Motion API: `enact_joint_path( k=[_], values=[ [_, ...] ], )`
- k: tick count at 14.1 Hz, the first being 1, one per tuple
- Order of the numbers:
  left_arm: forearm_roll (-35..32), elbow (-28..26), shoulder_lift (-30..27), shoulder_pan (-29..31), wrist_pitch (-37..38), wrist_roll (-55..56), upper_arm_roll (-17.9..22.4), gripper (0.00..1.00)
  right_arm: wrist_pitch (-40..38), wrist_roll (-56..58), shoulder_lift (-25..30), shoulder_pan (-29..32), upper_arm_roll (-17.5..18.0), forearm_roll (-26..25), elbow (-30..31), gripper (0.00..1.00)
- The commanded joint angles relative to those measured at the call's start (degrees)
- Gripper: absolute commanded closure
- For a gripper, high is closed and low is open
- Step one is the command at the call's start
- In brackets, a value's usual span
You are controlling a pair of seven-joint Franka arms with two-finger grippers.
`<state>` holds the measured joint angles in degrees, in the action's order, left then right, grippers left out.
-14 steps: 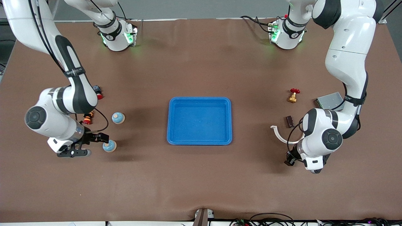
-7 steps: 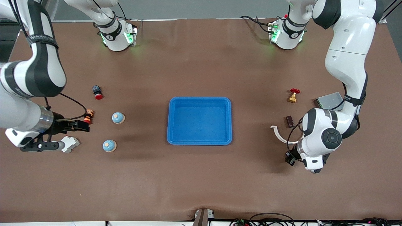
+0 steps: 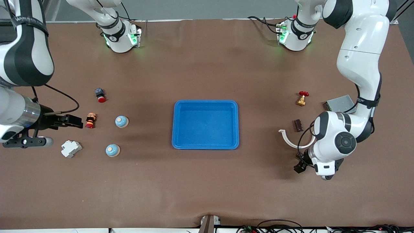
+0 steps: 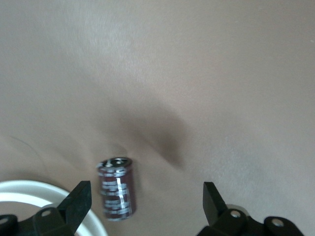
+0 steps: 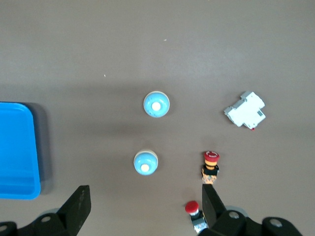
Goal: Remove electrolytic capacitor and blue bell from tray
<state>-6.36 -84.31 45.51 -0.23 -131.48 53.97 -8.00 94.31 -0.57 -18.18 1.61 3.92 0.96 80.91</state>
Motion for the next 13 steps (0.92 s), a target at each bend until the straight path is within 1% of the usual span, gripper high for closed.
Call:
enact_joint_path(
  k=[1,4,6,7,8,11,13],
  values=[
    [0.4,-0.6,-3.6,2.3,4.7,-8.7,-0.2,0.0,-1.4,-0.5,2.6,-0.1,-1.7,-0.2,0.5,0.0],
    [0.9,-0.8,-6.3,7.2,8.1,-22.5,-0.8,0.0,-4.3,-0.9,4.7,-0.9,-2.4,-0.3,0.4,0.0],
    [1.0,-0.7,-8.1,10.7,11.1,-32.4,-1.8,0.0,-5.9,-1.0,5.6,-1.5,-3.8,0.4,0.4,0.0],
    [0.9,-0.7,-8.6,11.7,11.9,-35.7,-2.0,0.0,-6.0,-1.0,6.2,-2.4,-4.8,0.5,0.4,0.0],
    [0.8,-0.7,-10.0,12.2,13.9,-39.4,-1.9,0.0,-6.2,-1.0,6.7,-2.7,-5.5,0.5,0.4,0.0],
    [0.8,-0.7,-14.4,14.4,20.3,-50.0,-1.8,0.0,-6.7,-1.0,7.1,-2.3,-5.5,0.5,0.4,0.0],
    [1.8,0.0,-17.8,16.6,26.7,-53.0,-2.0,0.0,-6.8,-1.0,7.2,-2.5,-5.5,0.6,0.5,0.0]
  ],
)
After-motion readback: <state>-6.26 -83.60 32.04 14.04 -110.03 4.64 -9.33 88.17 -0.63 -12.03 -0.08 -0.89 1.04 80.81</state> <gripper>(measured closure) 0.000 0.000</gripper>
